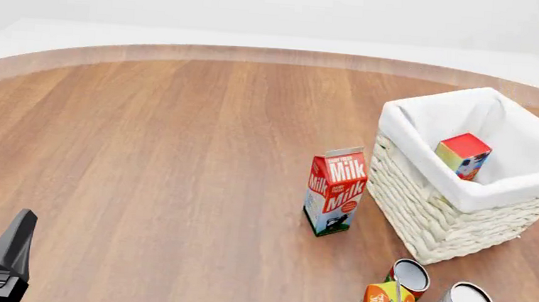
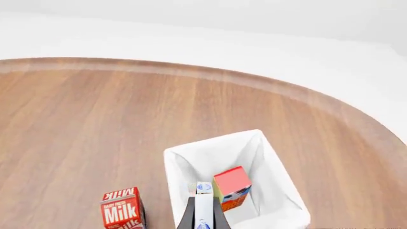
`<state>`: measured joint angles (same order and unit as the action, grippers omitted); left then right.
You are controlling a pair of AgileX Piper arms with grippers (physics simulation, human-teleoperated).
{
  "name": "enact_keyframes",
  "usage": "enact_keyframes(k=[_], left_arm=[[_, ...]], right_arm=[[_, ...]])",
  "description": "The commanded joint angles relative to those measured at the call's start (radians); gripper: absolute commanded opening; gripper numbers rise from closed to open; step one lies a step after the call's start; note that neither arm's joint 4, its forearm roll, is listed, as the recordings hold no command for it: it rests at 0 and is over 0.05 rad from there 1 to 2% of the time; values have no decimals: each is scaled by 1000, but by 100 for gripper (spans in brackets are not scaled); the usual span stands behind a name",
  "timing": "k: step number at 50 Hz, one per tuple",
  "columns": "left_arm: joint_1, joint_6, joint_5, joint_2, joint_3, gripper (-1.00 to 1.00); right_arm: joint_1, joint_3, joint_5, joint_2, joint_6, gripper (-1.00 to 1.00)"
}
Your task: Pick up the cream cheese box and the butter, and put them in the basket.
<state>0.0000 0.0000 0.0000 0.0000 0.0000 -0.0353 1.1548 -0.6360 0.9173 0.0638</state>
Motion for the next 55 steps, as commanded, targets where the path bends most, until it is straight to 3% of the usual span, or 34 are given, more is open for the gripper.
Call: enact_keyframes(k=[1, 16, 55], left_arm=[[0, 0, 0, 0, 0, 100], [0, 0, 0, 0, 0, 100], [0, 0, 0, 0, 0, 100]], right_arm=[[28, -14, 41, 26, 0, -100], [35, -98, 108, 61, 32, -100], [47, -204, 214, 126, 39, -100]])
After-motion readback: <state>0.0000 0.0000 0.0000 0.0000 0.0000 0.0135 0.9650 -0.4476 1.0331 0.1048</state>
